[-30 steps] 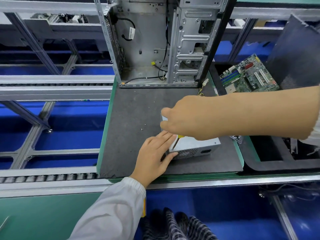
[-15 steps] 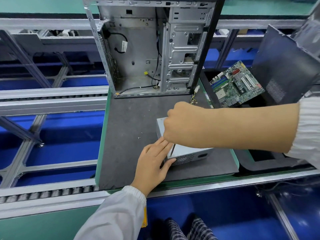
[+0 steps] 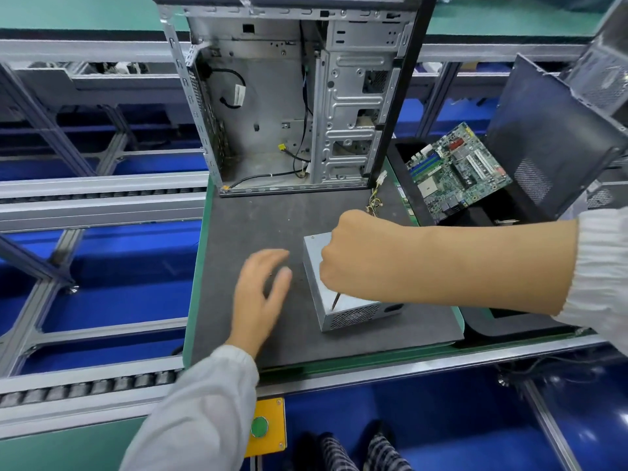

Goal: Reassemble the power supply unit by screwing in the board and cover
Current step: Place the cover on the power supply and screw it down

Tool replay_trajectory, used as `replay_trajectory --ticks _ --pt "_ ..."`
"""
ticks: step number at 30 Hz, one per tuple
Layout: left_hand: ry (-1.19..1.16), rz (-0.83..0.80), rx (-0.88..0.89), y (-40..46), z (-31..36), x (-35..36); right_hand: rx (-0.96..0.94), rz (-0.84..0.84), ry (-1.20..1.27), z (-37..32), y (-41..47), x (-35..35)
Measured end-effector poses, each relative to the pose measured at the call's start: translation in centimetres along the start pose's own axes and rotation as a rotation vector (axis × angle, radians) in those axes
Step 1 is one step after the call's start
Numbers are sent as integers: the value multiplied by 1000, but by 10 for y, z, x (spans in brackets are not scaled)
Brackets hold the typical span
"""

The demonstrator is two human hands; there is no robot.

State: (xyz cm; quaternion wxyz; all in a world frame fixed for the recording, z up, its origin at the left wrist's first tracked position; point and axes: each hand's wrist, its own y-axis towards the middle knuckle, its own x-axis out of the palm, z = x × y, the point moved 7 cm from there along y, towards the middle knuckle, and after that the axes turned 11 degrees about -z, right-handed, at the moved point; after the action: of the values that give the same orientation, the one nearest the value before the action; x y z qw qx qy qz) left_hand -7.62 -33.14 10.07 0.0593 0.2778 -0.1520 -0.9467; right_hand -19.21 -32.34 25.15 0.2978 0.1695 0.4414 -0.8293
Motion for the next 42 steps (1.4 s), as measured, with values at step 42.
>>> replay_trajectory --ticks 42 --pt "-756 46 -363 89 39 14 -177 -371 1381 38 10 117"
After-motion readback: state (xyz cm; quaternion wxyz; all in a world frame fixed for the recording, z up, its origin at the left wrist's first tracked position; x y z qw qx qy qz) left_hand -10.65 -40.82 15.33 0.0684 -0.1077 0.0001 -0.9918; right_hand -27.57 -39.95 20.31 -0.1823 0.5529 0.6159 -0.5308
